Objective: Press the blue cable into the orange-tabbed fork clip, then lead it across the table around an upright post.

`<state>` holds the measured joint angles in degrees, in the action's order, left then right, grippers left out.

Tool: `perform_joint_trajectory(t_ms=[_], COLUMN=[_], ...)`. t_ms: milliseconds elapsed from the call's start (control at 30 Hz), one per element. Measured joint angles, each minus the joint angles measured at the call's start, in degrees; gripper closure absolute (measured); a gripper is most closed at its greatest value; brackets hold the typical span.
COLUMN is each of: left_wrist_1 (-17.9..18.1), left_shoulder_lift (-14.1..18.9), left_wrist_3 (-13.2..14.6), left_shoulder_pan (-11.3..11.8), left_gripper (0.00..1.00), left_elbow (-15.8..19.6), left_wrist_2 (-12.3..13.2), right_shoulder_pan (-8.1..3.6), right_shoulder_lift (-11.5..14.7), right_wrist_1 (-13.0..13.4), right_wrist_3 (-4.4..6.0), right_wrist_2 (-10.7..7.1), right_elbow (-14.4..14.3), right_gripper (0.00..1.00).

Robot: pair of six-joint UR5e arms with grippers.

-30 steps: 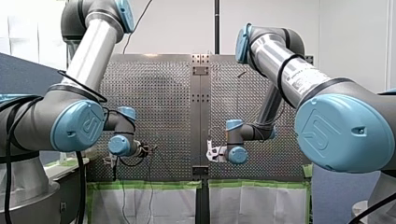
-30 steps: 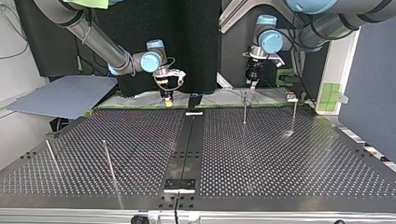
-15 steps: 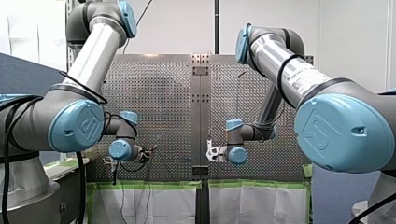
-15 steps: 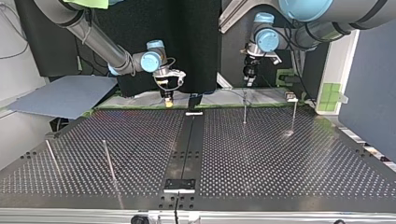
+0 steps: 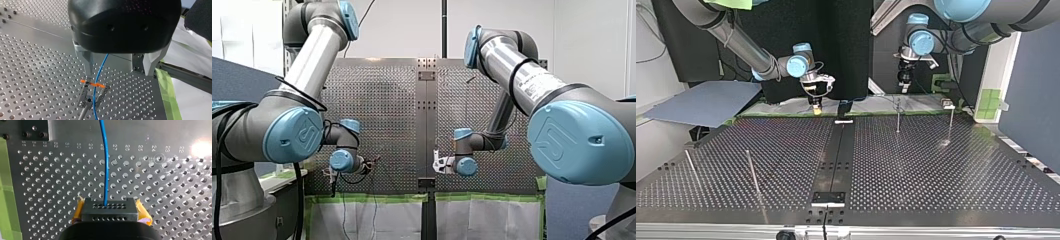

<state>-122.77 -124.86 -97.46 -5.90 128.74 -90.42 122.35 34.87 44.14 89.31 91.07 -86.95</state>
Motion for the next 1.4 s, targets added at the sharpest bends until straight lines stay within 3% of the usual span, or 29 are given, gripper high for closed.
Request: perform_joint_trajectory(t_ms=[433, 600, 833, 1167, 1400], left_wrist_1=[-0.78, -0.92, -3.51, -4.31, -4.39], left_shoulder_lift=[0.02, 0.02, 0.03, 0.02, 0.02], left_wrist_3=[-0.43, -0.29, -2.75, -0.61, -3.62], left_shoulder_pan=[-0.01, -0.06, -0.24, -1.12, -2.34], left_gripper=[0.0, 0.0, 0.0, 0.0, 0.0], left_elbow=[0.0, -0.05, -0.97, -1.22, -3.29], left_wrist_2=[-0.1, 1.24, 2.52, 2.92, 3.39], right_shoulder_pan=[0.0, 0.03, 0.04, 0.02, -0.01], right_shoulder_lift=[-0.14, -0.22, -0.31, -0.43, -0.52], right_wrist_1=[-0.02, -0.08, 0.03, 0.21, 0.31], right_wrist_3=[-0.09, -0.18, -0.15, -0.01, -0.01], right_wrist_2=[0.0, 0.0, 0.0, 0.0, 0.0], right_elbow=[-0.02, -0.02, 0.02, 0.02, 0.03], right_gripper=[1.0, 1.0, 1.0, 1.0, 1.0])
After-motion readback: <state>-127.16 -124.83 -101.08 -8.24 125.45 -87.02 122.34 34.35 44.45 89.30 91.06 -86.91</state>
